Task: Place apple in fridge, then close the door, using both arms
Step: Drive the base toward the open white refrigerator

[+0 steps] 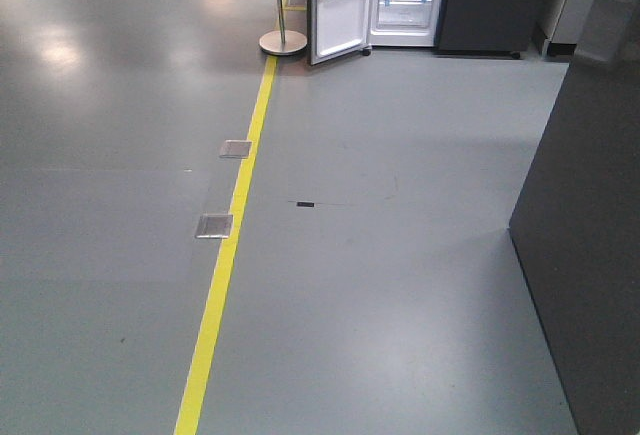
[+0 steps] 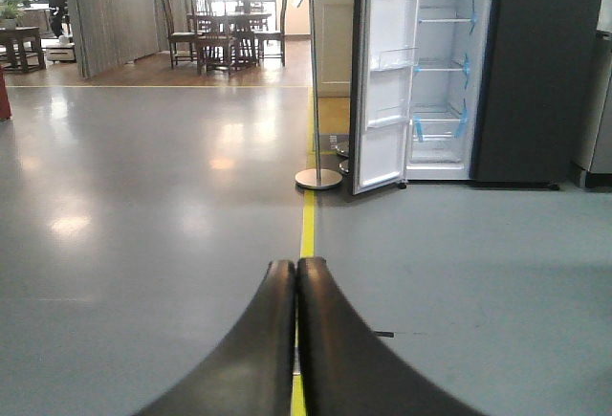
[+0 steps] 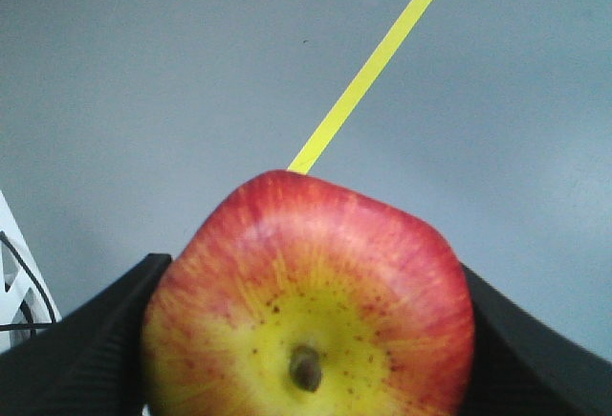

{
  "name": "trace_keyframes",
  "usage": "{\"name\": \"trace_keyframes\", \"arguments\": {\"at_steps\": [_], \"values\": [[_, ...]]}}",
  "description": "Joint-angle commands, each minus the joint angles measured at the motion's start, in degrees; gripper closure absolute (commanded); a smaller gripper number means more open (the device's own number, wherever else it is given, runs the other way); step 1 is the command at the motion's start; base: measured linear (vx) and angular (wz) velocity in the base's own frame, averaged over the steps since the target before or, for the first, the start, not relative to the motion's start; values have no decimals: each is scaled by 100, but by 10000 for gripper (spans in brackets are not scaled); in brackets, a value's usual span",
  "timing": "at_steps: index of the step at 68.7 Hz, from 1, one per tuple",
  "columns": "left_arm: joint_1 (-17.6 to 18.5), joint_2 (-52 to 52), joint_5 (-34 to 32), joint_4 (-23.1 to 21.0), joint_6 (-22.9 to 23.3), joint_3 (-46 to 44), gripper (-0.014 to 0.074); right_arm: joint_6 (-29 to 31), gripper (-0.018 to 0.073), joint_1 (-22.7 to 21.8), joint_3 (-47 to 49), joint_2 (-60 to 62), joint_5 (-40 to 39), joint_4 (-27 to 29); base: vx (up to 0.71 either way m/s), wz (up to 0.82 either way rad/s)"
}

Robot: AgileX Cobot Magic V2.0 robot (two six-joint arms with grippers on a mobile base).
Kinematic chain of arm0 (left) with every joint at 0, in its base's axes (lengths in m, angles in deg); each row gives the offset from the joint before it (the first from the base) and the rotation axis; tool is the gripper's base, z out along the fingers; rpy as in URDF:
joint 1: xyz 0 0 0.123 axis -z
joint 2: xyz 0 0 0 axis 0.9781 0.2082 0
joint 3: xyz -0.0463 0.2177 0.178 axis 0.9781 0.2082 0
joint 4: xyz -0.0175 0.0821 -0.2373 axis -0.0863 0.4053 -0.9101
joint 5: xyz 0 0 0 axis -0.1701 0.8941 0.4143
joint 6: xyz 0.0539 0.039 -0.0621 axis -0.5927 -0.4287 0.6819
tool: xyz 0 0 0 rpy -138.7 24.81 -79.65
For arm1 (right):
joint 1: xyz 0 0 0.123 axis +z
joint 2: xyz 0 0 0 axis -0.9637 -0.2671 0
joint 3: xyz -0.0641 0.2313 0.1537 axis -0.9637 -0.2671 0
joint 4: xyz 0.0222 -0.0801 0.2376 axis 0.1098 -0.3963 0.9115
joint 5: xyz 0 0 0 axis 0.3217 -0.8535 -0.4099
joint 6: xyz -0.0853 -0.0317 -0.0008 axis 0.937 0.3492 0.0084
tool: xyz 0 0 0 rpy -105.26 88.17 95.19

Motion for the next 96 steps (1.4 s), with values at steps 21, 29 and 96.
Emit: {"name": "trace_keyframes", "arguments": {"at_steps": [21,29,96], "values": [[7,-79,-469,-49,46,-95,603,72,363,-20,142,-57,-258,228,23,-9],[7,-79,-469,-49,46,-95,603,72,363,-20,142,-57,-258,228,24,-8],[7,-79,-469,-49,46,-95,603,72,363,-20,142,-57,-246,228,28,-3]]}}
